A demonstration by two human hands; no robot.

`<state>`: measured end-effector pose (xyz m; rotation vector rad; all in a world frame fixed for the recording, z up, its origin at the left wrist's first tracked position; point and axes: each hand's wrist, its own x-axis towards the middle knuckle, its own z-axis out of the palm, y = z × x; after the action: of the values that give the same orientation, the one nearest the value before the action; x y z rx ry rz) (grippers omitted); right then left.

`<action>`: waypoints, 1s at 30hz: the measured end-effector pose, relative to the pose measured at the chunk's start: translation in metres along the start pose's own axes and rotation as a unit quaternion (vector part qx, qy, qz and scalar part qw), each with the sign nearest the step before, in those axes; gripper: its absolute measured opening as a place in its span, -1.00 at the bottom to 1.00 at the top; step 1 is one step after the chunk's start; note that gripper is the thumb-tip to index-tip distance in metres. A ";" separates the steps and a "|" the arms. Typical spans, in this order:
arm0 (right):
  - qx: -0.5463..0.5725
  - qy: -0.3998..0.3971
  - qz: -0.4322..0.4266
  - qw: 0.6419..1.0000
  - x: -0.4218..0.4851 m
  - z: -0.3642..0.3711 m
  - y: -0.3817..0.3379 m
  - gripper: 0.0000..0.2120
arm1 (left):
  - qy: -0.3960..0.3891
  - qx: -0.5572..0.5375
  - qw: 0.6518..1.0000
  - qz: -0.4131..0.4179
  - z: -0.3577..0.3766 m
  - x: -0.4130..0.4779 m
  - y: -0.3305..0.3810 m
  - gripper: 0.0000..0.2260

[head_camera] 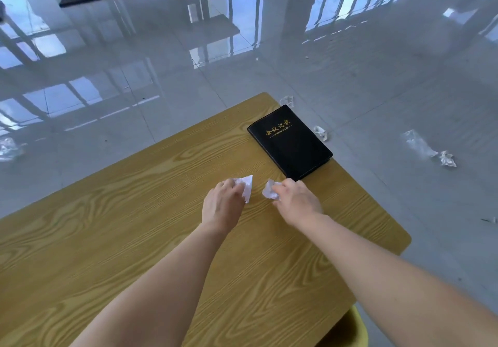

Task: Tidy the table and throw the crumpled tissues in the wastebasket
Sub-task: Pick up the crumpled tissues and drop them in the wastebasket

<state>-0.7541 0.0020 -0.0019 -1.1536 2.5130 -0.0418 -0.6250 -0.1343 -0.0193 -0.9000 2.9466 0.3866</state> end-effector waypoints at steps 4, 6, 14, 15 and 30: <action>-0.005 0.010 -0.001 1.000 0.001 0.009 0.005 -0.61 | -0.002 0.006 1.000 -0.005 0.004 0.004 0.000 -0.77; -0.008 0.021 -0.009 1.000 0.002 0.010 0.008 -0.63 | -0.001 0.015 1.000 -0.011 0.006 0.005 0.002 -0.78; -0.016 0.055 -0.015 0.998 -0.007 0.015 0.015 -0.80 | 0.001 -0.014 1.000 -0.011 0.011 -0.002 0.004 -0.75; -0.008 0.056 -0.016 0.998 -0.009 0.014 0.016 -0.78 | 0.000 -0.012 1.000 -0.008 0.010 -0.003 0.003 -0.79; 0.125 0.129 0.022 0.984 -0.076 -0.020 0.026 -0.74 | 0.057 -0.027 0.996 0.061 -0.024 -0.034 0.040 -0.75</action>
<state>-0.7348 0.0725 0.0363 -1.0464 2.6568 -0.5102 -0.6179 -0.0894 0.0171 -0.7747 3.1202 0.4372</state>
